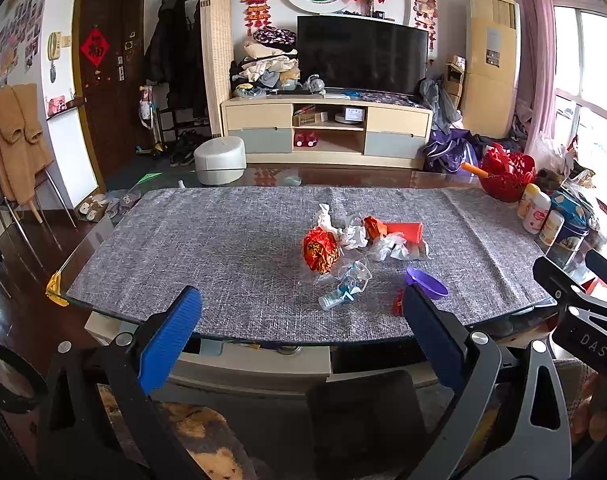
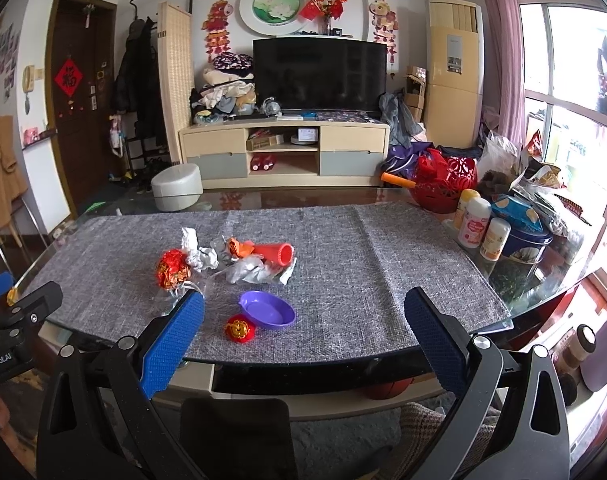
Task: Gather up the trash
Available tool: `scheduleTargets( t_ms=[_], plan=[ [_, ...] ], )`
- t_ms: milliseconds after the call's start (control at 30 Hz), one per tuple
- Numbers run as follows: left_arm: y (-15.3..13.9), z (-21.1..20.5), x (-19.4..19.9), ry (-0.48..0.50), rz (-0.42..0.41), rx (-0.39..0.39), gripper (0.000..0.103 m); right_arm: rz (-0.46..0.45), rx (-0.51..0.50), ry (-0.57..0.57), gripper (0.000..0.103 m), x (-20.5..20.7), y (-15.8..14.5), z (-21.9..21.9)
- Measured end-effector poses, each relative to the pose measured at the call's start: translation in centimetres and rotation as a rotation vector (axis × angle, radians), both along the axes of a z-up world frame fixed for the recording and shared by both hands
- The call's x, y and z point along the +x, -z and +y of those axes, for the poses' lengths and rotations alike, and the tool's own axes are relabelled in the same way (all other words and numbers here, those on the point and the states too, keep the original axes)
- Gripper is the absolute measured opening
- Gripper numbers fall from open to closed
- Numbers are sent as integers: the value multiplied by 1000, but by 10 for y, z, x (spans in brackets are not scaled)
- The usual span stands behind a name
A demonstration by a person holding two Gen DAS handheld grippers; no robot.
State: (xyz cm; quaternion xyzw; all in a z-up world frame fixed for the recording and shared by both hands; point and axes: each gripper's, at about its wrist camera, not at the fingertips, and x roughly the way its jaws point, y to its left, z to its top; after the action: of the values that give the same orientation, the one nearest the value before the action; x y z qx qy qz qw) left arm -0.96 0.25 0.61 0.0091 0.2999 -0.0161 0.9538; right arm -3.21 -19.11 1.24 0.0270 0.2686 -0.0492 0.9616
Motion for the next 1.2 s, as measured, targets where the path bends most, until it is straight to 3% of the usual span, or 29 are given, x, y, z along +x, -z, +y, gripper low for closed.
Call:
scheduleTargets(
  t_ms=[1200],
  plan=[
    [-2, 2, -1, -2, -4, -4, 95, -8, 5, -4, 100, -4, -4, 2]
  ],
)
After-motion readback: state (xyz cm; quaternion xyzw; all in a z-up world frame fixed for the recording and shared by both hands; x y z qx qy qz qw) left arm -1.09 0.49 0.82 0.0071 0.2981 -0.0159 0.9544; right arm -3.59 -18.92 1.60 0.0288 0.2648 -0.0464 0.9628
